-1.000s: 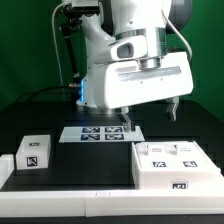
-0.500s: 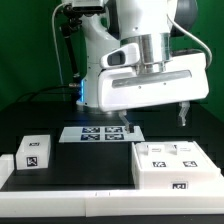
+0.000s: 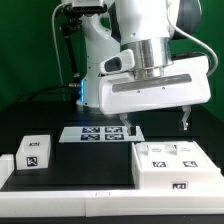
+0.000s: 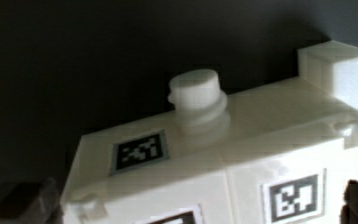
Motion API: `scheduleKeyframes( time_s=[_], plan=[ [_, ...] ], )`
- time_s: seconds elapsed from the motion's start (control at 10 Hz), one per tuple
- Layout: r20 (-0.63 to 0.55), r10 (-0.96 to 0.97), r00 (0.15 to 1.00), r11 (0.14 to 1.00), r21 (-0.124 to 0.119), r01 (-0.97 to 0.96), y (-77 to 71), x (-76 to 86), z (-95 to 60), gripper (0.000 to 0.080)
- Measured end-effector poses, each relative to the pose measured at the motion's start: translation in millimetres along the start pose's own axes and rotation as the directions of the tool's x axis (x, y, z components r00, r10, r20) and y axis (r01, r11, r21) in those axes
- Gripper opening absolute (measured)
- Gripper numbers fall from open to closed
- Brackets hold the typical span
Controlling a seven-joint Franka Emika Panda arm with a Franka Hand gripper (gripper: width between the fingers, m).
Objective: Assemble cabinet
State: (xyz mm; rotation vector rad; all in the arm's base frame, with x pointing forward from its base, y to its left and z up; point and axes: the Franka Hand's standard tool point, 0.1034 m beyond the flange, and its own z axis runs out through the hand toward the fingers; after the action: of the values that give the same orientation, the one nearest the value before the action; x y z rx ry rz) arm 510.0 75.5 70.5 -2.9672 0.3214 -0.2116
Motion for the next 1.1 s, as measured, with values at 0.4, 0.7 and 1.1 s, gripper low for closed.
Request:
scheduleKeyframes(
  time_s=[0.4, 0.7, 1.1],
  plan=[
    [-0.024, -0.077, 0.997, 0.997, 0.004, 0.077, -1.7, -20.0, 21.2, 0.0797],
    [-0.025, -0.066, 0.998, 0.998, 0.012, 0.066, -3.7, -27.5, 43.1, 0.0797],
    [-0.026, -0.129, 0.991, 0.992, 0.012, 0.129, 1.5, -24.8, 52.4, 0.0797]
  ],
)
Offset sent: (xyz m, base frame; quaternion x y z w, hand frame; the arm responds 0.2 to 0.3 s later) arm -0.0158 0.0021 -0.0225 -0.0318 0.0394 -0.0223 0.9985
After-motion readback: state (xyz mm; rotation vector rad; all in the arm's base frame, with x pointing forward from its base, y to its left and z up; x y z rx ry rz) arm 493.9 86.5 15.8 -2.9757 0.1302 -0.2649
